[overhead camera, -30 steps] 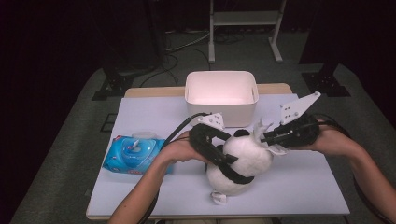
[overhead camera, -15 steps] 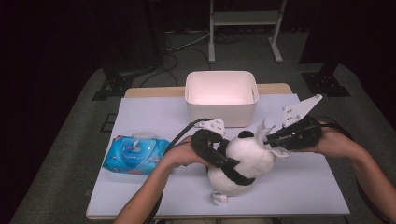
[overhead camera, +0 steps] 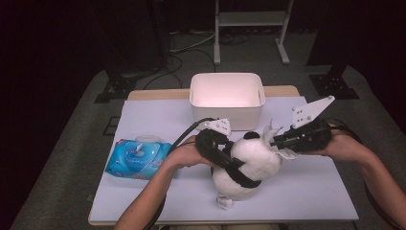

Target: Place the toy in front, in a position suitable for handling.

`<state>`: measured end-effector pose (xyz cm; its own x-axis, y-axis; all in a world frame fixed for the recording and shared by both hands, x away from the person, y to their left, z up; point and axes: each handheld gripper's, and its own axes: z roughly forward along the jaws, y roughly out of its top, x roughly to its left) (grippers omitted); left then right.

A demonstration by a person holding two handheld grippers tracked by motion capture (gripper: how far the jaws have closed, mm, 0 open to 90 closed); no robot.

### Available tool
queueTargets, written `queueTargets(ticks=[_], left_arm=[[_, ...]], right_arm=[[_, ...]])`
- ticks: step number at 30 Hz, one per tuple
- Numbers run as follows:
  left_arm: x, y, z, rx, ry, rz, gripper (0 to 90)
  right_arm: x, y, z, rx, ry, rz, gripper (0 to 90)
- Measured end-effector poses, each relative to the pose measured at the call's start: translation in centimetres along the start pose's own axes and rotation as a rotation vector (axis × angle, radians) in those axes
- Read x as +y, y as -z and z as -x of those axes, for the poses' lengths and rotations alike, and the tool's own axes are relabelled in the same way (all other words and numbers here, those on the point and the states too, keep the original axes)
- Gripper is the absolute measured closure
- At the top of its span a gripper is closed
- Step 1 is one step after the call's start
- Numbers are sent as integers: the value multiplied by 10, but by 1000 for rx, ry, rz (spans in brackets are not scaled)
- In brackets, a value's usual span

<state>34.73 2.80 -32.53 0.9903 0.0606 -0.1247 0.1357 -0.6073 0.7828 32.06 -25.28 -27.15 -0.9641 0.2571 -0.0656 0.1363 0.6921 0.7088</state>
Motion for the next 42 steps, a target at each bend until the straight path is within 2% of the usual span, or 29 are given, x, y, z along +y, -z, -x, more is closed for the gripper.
queueTargets(ticks=[5,14,20,22,24,27,31,36,38,42], left_arm=[[4,4,-1,1,8,7,411],[9,12,1,16,-15,-21,412],[8,4,3,16,-6,-35,410],[9,2,3,17,-11,-39,409],[12,0,4,15,-25,-45,407],[17,-7,6,15,-35,-56,404],[18,-9,7,17,-33,-62,397],[17,-15,7,12,-27,-77,338],[16,-15,7,24,-32,-78,291],[13,-11,7,44,-24,-79,258]], right_arm=[[1,4,1,-10,-8,34,806],[-4,2,1,-1,-14,39,806],[-8,-1,1,7,-18,21,806],[-6,1,1,2,-11,9,806],[-2,5,1,6,-14,27,806],[8,4,-2,4,14,17,806],[8,3,-1,12,9,15,807],[0,-2,0,24,-8,-7,807],[-3,-3,0,22,-16,-14,807],[-7,-3,2,20,-29,-15,807]])
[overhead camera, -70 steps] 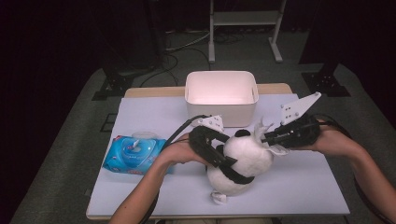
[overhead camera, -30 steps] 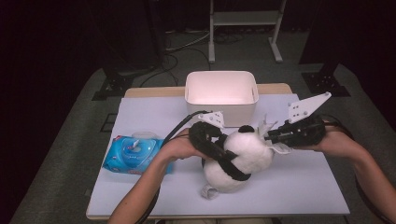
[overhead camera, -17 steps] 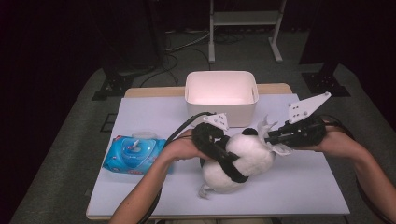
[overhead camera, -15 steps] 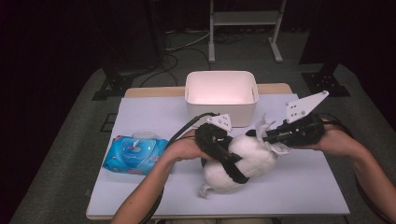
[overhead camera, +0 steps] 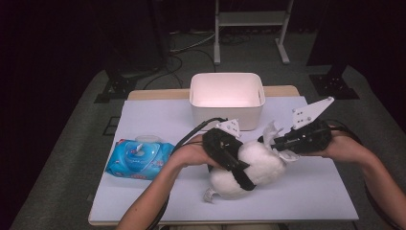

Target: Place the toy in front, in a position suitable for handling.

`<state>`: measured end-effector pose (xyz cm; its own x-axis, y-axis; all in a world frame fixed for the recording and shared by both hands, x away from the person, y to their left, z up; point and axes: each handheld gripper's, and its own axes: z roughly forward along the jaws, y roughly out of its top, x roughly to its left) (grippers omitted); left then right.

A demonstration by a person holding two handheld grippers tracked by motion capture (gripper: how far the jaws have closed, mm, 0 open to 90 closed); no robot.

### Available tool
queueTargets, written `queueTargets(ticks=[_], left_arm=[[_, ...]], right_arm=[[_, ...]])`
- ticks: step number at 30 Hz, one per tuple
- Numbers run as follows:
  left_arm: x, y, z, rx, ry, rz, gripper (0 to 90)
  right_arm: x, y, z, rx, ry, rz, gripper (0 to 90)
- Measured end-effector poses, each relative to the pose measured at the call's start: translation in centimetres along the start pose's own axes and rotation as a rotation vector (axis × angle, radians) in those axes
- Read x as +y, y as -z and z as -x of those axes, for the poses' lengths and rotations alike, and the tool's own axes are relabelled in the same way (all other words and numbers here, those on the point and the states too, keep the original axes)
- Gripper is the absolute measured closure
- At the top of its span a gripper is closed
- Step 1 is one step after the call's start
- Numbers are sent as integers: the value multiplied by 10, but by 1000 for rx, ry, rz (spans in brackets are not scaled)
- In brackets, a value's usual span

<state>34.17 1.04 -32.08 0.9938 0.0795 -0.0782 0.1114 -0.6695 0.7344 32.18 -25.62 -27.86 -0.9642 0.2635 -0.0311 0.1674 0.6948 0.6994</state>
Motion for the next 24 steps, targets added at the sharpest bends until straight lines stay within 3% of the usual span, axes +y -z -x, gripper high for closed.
queueTargets(ticks=[2,3,8,10,12,24], left_arm=[[-1,1,0,2,0,-5,243],[-3,3,0,25,1,-20,237],[-9,7,0,23,12,-32,216],[-12,7,0,42,12,-25,208],[-17,7,1,30,22,-17,202],[-32,3,3,5,47,-92,109]], right_arm=[[-2,0,0,5,-3,-2,807],[-3,0,1,6,1,0,807],[-8,-1,1,11,-10,0,807],[-10,-1,2,11,-15,-2,807],[-12,-1,3,12,-20,-7,807],[-31,-3,5,10,-53,-34,808]])
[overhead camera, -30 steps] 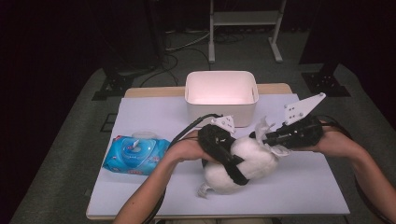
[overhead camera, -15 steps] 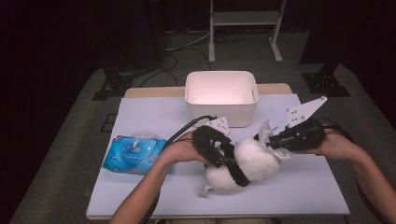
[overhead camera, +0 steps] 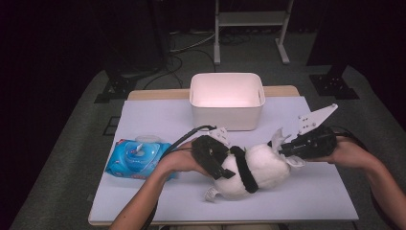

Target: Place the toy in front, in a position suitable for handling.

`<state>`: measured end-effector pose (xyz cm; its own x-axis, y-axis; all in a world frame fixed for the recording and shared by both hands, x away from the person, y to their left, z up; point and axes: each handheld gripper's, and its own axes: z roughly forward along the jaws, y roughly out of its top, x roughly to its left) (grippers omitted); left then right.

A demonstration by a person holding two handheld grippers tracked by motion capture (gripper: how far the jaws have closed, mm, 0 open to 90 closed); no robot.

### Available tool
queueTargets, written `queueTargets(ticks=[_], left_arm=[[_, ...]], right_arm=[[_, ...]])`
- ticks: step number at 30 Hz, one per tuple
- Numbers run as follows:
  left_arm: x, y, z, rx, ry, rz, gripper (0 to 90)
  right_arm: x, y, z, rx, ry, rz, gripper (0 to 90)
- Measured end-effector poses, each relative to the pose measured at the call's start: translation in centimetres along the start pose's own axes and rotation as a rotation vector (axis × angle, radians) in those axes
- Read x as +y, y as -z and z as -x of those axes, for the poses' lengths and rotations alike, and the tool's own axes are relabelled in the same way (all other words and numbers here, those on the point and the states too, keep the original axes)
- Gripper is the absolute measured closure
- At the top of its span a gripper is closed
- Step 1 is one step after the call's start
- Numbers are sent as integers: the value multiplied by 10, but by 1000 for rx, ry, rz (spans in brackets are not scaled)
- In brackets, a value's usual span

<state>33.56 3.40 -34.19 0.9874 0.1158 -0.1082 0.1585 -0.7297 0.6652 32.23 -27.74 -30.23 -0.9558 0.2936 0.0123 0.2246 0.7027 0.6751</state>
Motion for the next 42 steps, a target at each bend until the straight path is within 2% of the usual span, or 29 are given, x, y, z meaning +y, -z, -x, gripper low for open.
queueTargets(ticks=[1,8,10,13,14,16,19,22,25,28,32,38,39,42], left_arm=[[-1,-4,1,-10,-11,-11,102],[3,-17,1,-15,-46,-16,76],[4,-19,2,-13,-54,-17,149],[6,-15,3,-2,-59,-8,327],[6,-15,3,-2,-59,-8,357],[10,-9,2,12,-73,-9,382],[14,-3,1,29,-79,-21,391],[18,2,2,44,-88,-39,393],[20,7,3,58,-97,-56,395],[19,10,3,67,-109,-81,395],[17,6,6,51,-120,-90,383],[18,0,8,27,-132,-61,368],[18,-4,8,11,-138,-47,366],[20,-6,8,9,-136,-50,363]], right_arm=[[-2,-1,0,2,-5,-5,808],[-10,-4,1,3,-22,-4,809],[-12,-5,1,0,-19,-9,808],[-16,-3,1,-12,-32,-4,808],[-16,-3,1,-12,-32,-4,808],[-18,2,2,-20,-39,37,809],[-19,6,2,-20,-57,82,809],[-21,5,3,-29,-46,91,809],[-26,1,5,-25,-64,108,809],[-33,-9,5,-7,-72,94,808],[-39,-21,3,10,-79,66,808],[-31,-13,-2,12,-49,64,808],[-20,-13,-5,9,-4,39,808],[-8,-19,-9,13,33,-5,807]])
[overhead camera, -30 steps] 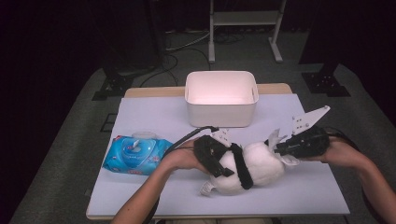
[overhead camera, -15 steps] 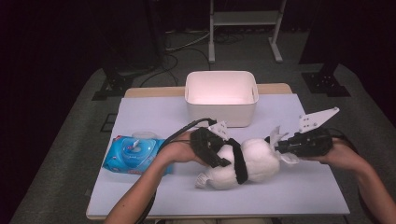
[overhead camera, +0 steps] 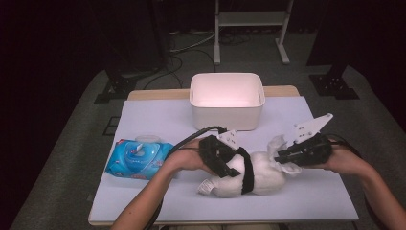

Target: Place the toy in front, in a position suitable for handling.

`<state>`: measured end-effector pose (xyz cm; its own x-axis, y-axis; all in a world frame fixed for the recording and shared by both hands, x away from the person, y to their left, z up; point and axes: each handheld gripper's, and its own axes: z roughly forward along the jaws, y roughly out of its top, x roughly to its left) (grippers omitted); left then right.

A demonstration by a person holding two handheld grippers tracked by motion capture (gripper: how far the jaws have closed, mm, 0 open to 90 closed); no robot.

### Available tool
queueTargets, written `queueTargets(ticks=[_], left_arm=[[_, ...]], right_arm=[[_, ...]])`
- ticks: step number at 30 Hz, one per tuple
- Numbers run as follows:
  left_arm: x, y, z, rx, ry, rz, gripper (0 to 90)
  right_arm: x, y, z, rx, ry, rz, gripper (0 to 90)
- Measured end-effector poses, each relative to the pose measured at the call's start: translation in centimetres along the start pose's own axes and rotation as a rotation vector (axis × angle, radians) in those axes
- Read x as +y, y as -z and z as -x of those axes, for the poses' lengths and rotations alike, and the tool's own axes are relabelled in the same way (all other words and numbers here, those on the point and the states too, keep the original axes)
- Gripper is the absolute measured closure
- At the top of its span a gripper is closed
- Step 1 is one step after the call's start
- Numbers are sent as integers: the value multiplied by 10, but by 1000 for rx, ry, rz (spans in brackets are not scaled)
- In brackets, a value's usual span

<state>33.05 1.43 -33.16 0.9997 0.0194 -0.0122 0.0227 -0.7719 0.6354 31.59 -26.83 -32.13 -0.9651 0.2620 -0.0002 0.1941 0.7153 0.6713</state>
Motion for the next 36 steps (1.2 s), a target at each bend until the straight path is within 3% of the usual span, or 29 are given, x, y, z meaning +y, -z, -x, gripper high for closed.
queueTargets(ticks=[10,18,28,36], left_arm=[[0,1,0,5,-1,-10,363],[0,7,-2,3,9,-15,380],[-2,10,-2,-5,-1,-28,375],[2,5,-1,-6,-7,-22,362]], right_arm=[[25,-15,0,21,49,-39,807],[15,-10,1,28,19,-31,807],[7,-8,-3,30,20,-33,807],[33,-21,-7,45,72,-49,806]])
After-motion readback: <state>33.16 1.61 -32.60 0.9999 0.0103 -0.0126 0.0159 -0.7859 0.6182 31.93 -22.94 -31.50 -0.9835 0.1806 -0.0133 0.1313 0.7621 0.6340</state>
